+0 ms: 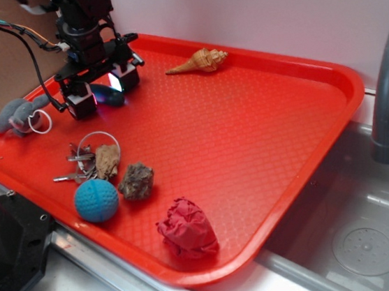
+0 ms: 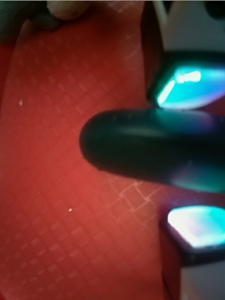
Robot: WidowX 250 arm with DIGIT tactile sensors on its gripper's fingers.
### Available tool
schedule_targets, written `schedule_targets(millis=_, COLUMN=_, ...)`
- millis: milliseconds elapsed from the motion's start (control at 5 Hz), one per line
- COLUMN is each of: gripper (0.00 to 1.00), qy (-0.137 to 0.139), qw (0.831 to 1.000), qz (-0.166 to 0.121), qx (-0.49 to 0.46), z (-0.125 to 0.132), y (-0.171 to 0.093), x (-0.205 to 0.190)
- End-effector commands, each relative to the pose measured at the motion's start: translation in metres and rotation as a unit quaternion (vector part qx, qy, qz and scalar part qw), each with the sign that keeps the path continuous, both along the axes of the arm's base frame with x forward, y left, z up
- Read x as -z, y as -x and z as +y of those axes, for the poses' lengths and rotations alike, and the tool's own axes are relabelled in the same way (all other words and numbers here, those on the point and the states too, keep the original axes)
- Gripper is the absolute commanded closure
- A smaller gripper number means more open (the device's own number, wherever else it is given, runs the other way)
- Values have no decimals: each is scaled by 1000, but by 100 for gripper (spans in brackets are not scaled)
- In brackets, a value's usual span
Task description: Grab the plastic pickle.
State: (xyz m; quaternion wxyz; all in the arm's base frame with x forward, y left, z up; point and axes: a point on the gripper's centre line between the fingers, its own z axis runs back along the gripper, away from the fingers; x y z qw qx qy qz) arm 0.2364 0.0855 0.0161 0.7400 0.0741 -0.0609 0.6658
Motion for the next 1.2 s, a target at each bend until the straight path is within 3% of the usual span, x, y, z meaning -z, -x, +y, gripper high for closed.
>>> schedule_targets(millis=0, gripper=100, qy=57, qw=979, qz=-72, qx=180, z=-11, y=14, x=-69)
schedule_targets(millis=200, gripper=100, qy=65, qw=941, qz=-133, qx=303, z=-56, y=34, x=-117)
schedule_targets(millis=400, gripper=100, qy=140, qw=895, qz=-118, qx=408, z=-84, y=34, x=-171)
schedule_targets(millis=800, gripper=100, qy=136, qw=784, qz=-56, qx=603, z=-107, y=48, x=-222)
schedule_targets(millis=1000, gripper=100, qy=118, qw=781, qz=-50, qx=611, z=-115, y=46, x=-219)
